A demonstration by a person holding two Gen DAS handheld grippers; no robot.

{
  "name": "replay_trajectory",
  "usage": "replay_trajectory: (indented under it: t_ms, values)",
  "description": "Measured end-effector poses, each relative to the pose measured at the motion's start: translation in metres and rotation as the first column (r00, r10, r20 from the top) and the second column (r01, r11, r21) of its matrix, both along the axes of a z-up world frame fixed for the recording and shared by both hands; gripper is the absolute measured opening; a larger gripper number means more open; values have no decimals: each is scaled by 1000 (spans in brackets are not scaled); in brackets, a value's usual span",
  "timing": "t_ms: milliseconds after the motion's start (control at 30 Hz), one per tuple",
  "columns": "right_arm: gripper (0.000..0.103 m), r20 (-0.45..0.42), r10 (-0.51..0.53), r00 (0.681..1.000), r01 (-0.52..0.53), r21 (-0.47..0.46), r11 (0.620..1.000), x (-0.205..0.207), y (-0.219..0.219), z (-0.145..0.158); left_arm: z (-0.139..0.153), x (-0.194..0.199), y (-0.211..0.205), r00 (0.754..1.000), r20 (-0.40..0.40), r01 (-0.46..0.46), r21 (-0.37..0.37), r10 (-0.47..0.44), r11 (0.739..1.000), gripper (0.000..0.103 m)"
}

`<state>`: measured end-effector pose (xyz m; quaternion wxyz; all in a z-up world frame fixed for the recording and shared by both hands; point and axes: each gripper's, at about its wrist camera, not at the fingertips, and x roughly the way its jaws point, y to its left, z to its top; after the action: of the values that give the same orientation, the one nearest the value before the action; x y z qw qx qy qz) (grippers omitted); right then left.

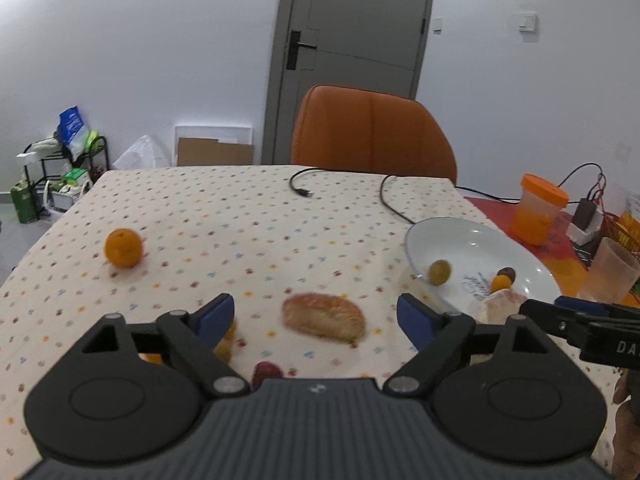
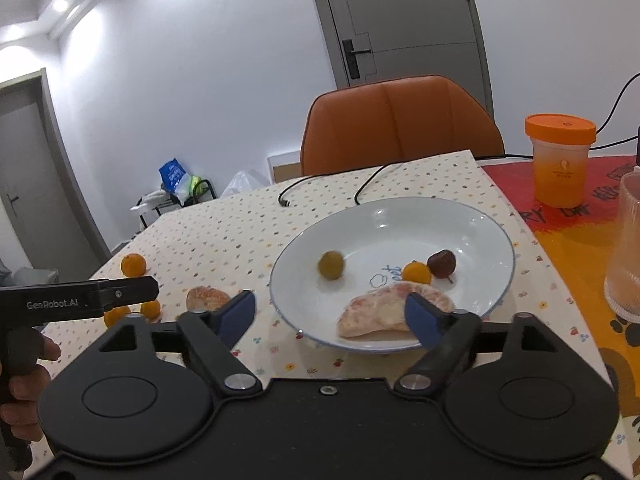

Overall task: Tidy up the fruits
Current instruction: 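Withdraw both open tools from the bowl back toward the fruit pile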

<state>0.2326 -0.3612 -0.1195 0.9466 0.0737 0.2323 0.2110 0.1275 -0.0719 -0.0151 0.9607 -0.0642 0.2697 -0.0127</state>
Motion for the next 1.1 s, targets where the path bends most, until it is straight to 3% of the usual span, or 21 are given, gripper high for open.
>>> replay_trajectory:
  t_ms: [233, 467, 1100]
  values:
    - [99, -7, 4, 1000, -4, 5, 1000, -3, 13, 3, 0, -10, 18, 999, 11, -39, -6, 39, 999, 91]
    - [102, 1, 18, 1000, -18, -20, 1000, -8, 30, 6, 0, -21, 35, 997, 9, -74, -10, 74, 997, 92]
    - [103, -8, 88, 996, -88, -59, 994, -27, 74, 11, -6, -51, 78, 989, -4, -150, -43, 150, 988, 92]
